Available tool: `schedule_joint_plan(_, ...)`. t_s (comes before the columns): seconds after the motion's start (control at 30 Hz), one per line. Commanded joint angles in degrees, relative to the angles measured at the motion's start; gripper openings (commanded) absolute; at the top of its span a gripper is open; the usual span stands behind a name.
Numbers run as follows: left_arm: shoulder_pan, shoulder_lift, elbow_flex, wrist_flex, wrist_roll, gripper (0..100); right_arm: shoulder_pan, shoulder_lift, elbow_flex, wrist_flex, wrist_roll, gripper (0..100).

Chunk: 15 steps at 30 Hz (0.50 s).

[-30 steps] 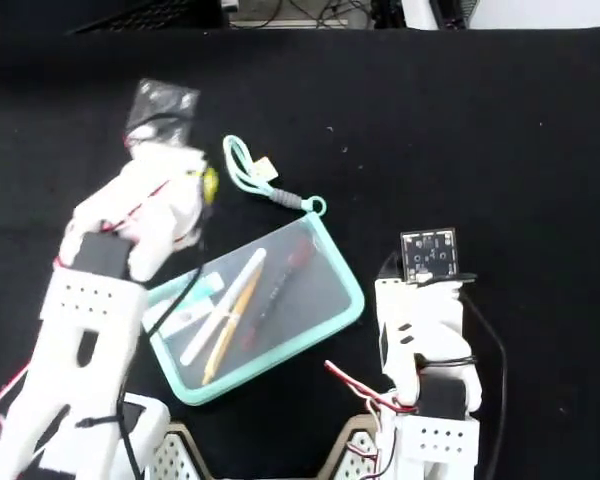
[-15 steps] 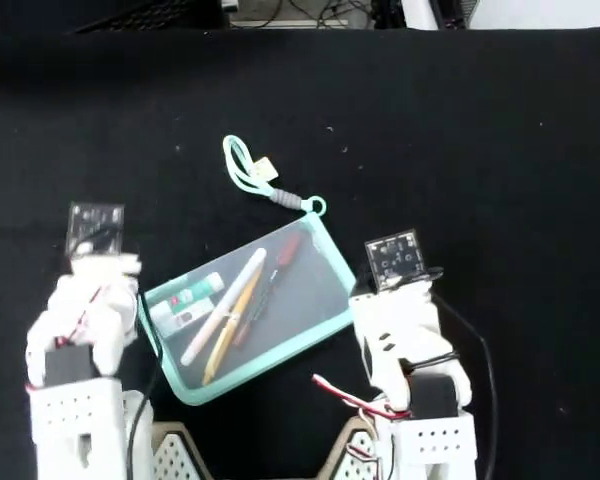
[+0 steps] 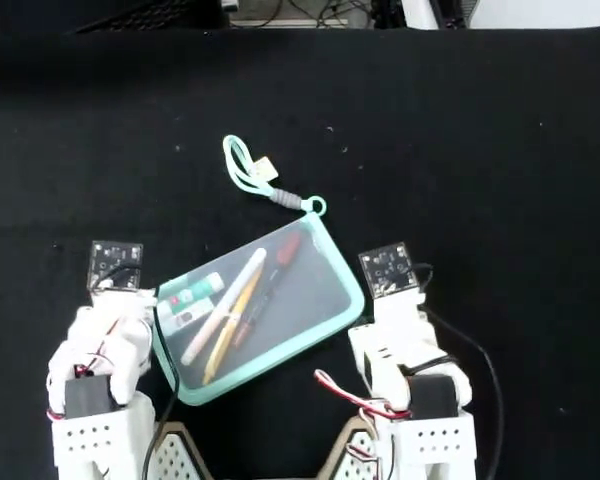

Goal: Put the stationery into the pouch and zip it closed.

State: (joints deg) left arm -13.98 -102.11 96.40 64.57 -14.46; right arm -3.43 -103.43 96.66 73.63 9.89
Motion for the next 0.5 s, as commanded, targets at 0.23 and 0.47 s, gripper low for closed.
schedule_joint_plan(0.23,4.0,-0.1,0.9,7.5,-0.1,3,-0.4,-3.4,-0.1,0.3,-0.4,1.2)
schedule_joint_plan(0.47,-3.7,0.0,1.0,7.4,-0.4,3,-0.6,-3.6,-0.1,0.3,-0.4,1.2)
